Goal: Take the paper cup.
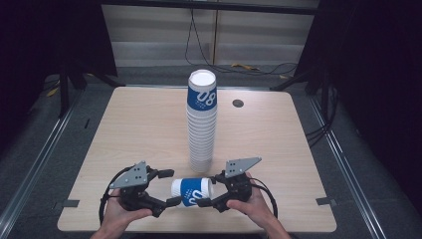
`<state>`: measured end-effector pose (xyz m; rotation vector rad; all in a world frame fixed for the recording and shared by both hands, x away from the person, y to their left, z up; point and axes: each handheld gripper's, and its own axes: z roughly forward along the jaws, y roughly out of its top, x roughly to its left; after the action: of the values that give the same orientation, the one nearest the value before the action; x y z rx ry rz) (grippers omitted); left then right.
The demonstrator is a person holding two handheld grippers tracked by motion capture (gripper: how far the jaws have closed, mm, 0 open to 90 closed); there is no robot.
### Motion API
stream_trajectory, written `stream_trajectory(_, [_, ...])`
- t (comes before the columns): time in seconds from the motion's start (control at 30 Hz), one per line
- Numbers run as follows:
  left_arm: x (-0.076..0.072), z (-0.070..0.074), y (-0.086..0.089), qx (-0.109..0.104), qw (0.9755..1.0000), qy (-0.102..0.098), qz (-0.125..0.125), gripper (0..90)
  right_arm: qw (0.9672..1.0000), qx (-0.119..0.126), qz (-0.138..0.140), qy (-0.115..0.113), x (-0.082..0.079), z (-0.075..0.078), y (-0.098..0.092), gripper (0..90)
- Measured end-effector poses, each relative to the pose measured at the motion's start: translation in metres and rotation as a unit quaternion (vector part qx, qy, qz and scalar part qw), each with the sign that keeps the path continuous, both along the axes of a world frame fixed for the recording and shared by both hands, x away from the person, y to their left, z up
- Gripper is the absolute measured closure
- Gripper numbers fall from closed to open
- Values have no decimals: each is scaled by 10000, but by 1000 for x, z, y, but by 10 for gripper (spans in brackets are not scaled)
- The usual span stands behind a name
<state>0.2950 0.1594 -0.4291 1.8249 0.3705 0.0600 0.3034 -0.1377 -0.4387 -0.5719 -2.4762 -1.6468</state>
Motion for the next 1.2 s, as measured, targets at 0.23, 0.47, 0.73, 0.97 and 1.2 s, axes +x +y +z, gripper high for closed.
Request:
stream_trajectory(0.23, [0,2,2,-190,9998,27,4,156,9993,365,-16,-24,1,-6,1,286])
stream_trajectory(0.47, [2,4,6,-361,9993,63,30,155,9968,782,-42,-133,0,-10,1,285])
stream_trajectory(0.73, [2,2,5,-402,9992,38,14,152,9919,1188,-82,-432,-2,-12,2,285])
stream_trajectory(0.97, [2,0,3,-390,9992,87,-14,131,9891,1419,-41,-394,-2,-15,3,286])
stream_trajectory(1.2, [2,-1,3,-414,9991,105,14,123,9873,1522,-69,-457,-3,-17,6,285])
